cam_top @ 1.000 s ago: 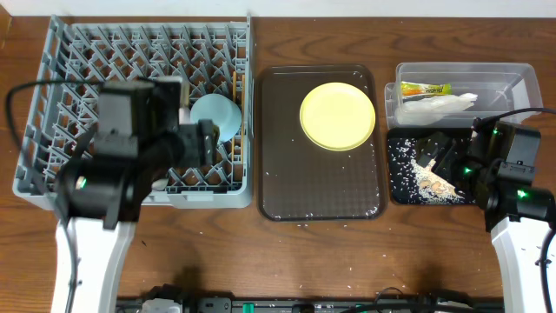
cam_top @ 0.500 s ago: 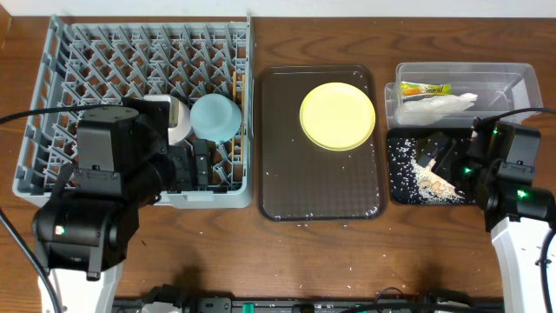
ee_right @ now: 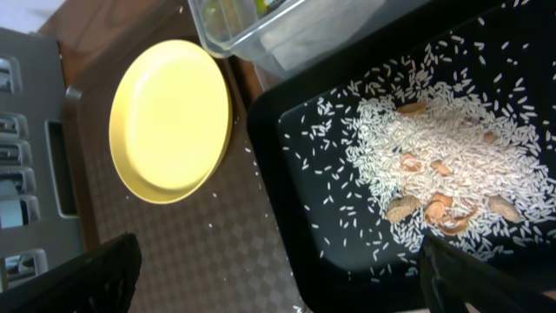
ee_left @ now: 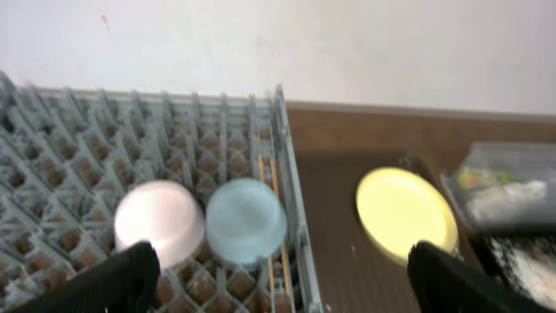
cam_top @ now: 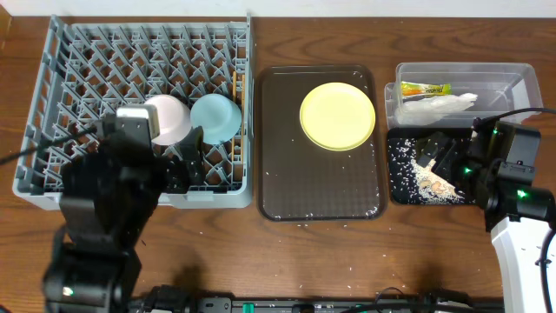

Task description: Sort waste into correct bins and load items into the dishwasher

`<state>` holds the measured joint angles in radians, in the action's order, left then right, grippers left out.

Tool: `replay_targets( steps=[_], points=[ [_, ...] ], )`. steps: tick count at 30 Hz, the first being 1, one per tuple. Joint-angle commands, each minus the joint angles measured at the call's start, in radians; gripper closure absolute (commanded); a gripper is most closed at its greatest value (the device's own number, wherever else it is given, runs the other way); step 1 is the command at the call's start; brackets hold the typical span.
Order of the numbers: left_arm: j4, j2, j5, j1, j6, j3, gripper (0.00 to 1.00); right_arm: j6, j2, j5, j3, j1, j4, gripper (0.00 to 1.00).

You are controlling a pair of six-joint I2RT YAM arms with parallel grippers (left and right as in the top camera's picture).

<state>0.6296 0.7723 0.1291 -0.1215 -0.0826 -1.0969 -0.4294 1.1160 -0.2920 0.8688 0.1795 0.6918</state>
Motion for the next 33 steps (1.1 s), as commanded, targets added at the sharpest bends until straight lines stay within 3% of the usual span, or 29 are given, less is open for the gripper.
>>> replay_targets(
  steps=[1, 6, 11, 33],
  points=[
    [-0.162, -0.090, -0.045, 0.005, -0.005, 0.162, 0.07, -0.004, -0.010, 0.000, 0.014, 0.003, 0.001, 0.01],
    [-0.383, -0.199, -0.049, 0.005, -0.005, 0.357, 0.07, -0.004, -0.010, 0.000, 0.014, 0.003, 0.001, 0.01],
    [-0.458, -0.318, -0.075, 0.005, -0.003, 0.488, 0.07, -0.004, -0.010, 0.000, 0.014, 0.003, 0.001, 0.01],
    [-0.487, -0.771, -0.092, 0.036, 0.029, 0.853, 0.07, -0.004, -0.010, 0.000, 0.014, 0.003, 0.001, 0.01]
  ],
)
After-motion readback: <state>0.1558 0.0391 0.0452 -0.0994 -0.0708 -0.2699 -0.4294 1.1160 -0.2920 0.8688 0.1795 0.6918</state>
